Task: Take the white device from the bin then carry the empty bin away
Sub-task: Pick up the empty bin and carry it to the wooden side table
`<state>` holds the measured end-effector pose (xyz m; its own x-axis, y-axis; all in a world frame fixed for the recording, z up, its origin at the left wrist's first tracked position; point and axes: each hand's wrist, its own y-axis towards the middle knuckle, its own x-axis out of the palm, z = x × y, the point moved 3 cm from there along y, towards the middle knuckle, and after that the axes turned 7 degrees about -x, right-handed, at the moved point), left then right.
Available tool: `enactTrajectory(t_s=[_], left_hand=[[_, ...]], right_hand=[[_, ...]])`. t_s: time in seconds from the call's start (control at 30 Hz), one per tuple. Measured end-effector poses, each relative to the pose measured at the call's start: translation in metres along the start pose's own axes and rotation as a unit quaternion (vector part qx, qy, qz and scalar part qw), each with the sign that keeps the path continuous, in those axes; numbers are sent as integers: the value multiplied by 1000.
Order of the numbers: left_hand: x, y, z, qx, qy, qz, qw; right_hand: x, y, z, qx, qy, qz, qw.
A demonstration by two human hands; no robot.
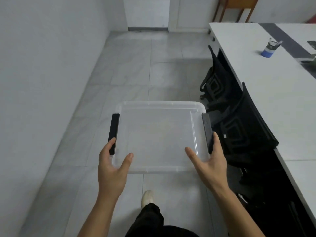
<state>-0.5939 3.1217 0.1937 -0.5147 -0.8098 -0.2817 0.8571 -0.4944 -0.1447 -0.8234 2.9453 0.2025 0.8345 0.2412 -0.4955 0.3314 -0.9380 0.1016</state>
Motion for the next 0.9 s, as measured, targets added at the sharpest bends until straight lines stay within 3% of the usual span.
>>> enactTrajectory(t_s=[0.23,0.5,0.9], left_hand=[[115,213,98,36,38,-81,995],[302,439,170,80,60,-152,983],[471,753,298,47,48,-81,994]], right_hand=[[19,208,-16,22,-1,63,998],[42,453,40,58,24,145,987],[100,876,20,35,19,56,998]])
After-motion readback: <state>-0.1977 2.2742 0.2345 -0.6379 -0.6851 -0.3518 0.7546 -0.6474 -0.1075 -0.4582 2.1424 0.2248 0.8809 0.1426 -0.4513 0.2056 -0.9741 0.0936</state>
